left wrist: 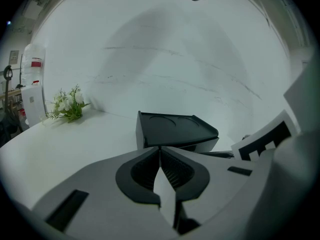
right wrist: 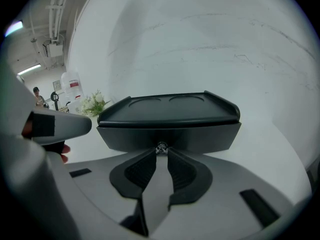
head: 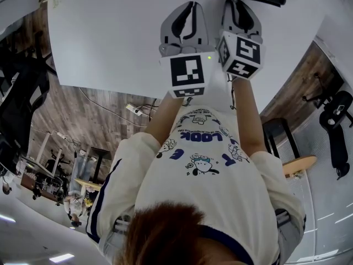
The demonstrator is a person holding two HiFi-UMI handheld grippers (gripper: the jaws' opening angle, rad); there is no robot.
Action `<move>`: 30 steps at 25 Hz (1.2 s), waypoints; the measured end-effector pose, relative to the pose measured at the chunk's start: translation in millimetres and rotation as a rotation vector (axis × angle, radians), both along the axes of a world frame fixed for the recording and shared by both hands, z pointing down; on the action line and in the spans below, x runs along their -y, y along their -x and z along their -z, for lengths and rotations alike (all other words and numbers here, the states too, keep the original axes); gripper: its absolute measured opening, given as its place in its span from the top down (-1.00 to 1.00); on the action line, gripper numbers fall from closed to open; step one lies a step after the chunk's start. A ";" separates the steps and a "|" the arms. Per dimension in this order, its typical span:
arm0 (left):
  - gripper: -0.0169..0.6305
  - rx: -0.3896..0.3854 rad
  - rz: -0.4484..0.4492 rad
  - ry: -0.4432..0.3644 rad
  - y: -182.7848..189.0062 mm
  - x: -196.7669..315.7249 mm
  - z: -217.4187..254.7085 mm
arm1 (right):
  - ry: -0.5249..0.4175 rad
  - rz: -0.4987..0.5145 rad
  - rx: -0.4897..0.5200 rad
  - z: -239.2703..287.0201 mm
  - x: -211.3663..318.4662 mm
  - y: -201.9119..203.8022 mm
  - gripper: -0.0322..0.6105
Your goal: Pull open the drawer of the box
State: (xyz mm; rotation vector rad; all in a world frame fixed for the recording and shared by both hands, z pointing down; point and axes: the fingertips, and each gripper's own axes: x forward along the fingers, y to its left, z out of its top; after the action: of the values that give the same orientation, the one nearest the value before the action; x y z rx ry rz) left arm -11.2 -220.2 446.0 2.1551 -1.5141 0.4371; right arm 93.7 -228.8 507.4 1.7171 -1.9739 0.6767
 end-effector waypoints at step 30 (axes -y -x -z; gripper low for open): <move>0.87 -0.004 0.004 -0.035 5.4 -42.8 14.7 | 0.025 0.000 0.005 -3.7 -50.3 4.1 0.63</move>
State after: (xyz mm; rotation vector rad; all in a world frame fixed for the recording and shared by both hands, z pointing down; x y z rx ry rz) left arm -16.5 -177.4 431.2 2.1775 -1.5345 0.4074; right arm 89.6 -178.5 511.2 1.7027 -1.9599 0.7034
